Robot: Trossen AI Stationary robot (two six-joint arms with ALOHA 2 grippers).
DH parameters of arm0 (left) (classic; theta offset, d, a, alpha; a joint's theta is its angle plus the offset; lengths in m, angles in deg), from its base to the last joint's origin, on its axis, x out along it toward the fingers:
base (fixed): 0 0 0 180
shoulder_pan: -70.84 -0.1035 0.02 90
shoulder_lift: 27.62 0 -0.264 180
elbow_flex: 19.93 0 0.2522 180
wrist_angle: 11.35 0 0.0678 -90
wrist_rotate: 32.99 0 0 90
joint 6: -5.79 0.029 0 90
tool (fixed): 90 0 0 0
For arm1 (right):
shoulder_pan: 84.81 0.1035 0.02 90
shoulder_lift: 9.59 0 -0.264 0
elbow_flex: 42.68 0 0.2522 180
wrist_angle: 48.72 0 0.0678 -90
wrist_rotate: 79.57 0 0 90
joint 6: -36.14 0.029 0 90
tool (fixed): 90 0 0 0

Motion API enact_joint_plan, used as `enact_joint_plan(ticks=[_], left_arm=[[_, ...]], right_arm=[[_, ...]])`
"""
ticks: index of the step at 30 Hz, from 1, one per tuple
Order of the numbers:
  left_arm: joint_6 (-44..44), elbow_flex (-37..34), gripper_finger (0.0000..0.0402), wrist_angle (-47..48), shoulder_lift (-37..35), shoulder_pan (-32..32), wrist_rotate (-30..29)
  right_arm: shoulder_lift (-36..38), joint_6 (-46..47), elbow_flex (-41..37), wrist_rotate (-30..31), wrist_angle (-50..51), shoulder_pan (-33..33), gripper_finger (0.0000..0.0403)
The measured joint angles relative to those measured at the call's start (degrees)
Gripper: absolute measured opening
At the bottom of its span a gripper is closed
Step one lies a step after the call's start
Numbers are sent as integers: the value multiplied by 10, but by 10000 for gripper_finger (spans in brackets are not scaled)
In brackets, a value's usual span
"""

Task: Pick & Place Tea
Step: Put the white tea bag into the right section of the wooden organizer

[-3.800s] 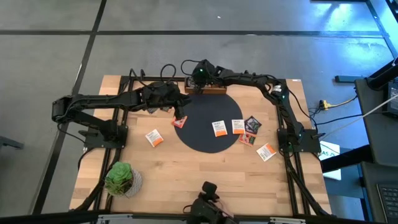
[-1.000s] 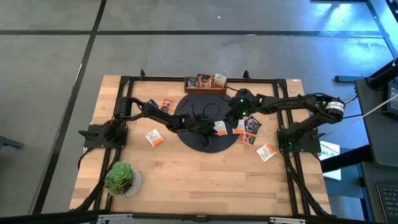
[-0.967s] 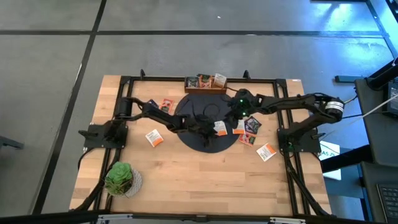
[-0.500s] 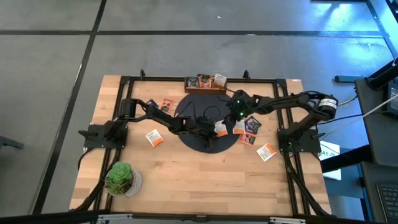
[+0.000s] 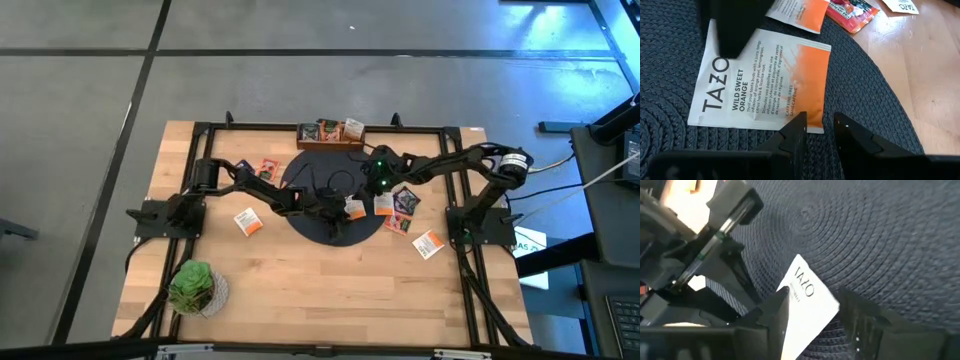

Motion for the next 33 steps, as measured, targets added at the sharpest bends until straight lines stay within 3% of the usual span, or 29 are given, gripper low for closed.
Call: enact_joint_plan(ticks=[13, 21, 27, 33], left_arm=[[0, -1, 95, 1, 1, 0, 0], [0, -1, 95, 1, 1, 0, 0], [0, -1, 95, 4, -2, -2, 2], [2, -6, 95, 51, -45, -20, 49]], right_arm=[[0, -19, 0, -49, -1, -26, 49], [0, -23, 0, -48, 1, -25, 38], [0, -17, 0, -64, 6, -33, 7], [15, -14, 2, -93, -17, -45, 4]])
